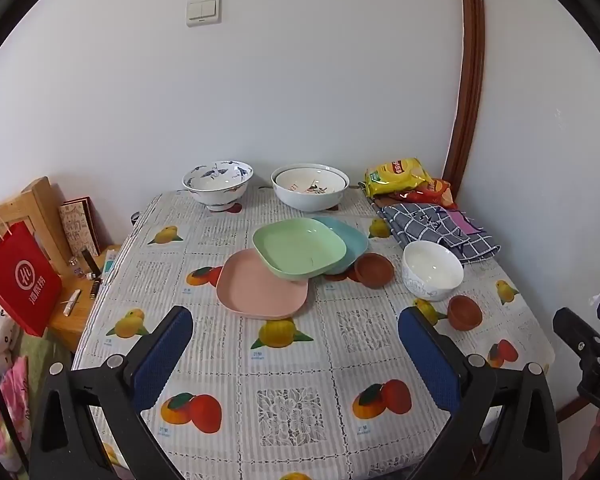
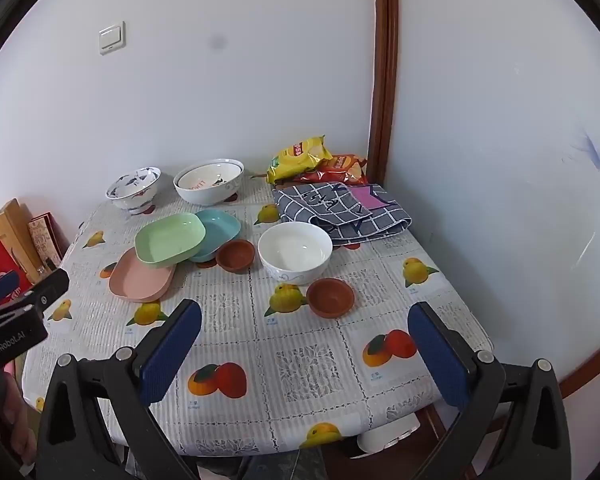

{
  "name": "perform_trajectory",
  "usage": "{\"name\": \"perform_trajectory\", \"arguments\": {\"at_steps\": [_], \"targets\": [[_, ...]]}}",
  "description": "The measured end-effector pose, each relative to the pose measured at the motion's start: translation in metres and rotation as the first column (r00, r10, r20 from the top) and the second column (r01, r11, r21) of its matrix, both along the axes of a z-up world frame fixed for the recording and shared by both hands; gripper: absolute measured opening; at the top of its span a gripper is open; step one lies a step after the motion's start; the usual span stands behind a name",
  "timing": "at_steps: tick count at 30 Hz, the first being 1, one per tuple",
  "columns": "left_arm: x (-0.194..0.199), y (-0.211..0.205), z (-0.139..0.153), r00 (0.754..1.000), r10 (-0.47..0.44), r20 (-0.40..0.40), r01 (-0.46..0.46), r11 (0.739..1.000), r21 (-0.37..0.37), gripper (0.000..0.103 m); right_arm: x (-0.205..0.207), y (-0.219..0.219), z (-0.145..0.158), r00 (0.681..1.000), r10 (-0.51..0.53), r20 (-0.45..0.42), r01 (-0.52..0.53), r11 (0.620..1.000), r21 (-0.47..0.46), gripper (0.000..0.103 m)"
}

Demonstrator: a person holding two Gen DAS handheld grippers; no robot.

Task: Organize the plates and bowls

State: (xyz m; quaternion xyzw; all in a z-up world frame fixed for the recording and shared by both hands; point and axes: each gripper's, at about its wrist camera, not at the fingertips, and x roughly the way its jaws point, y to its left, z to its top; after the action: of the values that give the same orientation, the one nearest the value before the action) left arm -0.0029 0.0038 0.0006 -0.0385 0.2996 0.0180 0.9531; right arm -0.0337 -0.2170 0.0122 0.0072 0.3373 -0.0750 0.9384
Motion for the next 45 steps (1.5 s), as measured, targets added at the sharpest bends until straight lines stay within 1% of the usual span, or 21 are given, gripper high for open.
{"name": "perform_trajectory", "arguments": {"at_steps": [2, 3, 4, 5, 6, 7, 9, 11, 18, 45], "targets": [[-0.005, 0.007, 0.002, 1.0, 0.007, 0.009, -0.006, 1.0, -0.019, 0.103, 0.001, -0.001, -0.001, 1.0, 0.0, 0.003, 0.0, 1.0, 0.007, 0.102], [-0.01, 0.004, -0.001, 1.0, -0.022, 0.013, 0.022, 1.0, -0.001, 0.103, 0.002, -0.002, -0.001, 1.0, 0.001, 0.003, -0.002, 1.0, 0.007, 0.102], [-0.009, -0.001, -0.005, 1.0, -0.022, 0.001, 0.022, 0.999, 0.029, 0.103, 0.002, -0.002, -0.001, 1.0, -0.001, 0.007, 0.001, 1.0, 0.008, 0.102], [-0.011, -0.003, -0.005, 1.0, -0.021, -0.004, 0.021, 0.999, 0.036, 0.103, 0.002, -0.003, -0.001, 1.0, -0.006, 0.011, 0.006, 1.0, 0.007, 0.102], [-0.009, -0.006, -0.001, 0.999, -0.025, -0.025, 0.026, 0.999, 0.042, 0.103, 0.002, -0.004, -0.002, 1.0, -0.009, 0.009, 0.008, 1.0, 0.007, 0.102], [-0.012, -0.007, 0.0, 1.0, -0.022, -0.02, 0.022, 0.999, 0.041, 0.103, 0.0, -0.001, 0.0, 1.0, -0.008, 0.01, 0.008, 1.0, 0.008, 0.102], [-0.005, -0.006, 0.002, 0.999, -0.021, -0.033, 0.022, 0.999, 0.031, 0.103, -0.004, 0.001, 0.002, 1.0, -0.004, 0.011, 0.004, 1.0, 0.007, 0.102], [-0.003, -0.005, 0.005, 0.999, -0.023, -0.029, 0.023, 1.0, 0.021, 0.103, -0.006, -0.002, 0.0, 1.0, -0.003, 0.009, 0.002, 1.0, 0.01, 0.102], [-0.005, -0.002, 0.012, 1.0, -0.016, -0.021, 0.017, 1.0, 0.022, 0.103, -0.005, 0.002, 0.003, 1.0, 0.013, 0.0, -0.013, 1.0, 0.0, 0.102], [-0.013, 0.0, 0.008, 1.0, -0.018, -0.018, 0.018, 1.0, 0.025, 0.103, -0.01, 0.001, 0.005, 1.0, 0.014, 0.004, -0.014, 1.0, 0.015, 0.102]]}}
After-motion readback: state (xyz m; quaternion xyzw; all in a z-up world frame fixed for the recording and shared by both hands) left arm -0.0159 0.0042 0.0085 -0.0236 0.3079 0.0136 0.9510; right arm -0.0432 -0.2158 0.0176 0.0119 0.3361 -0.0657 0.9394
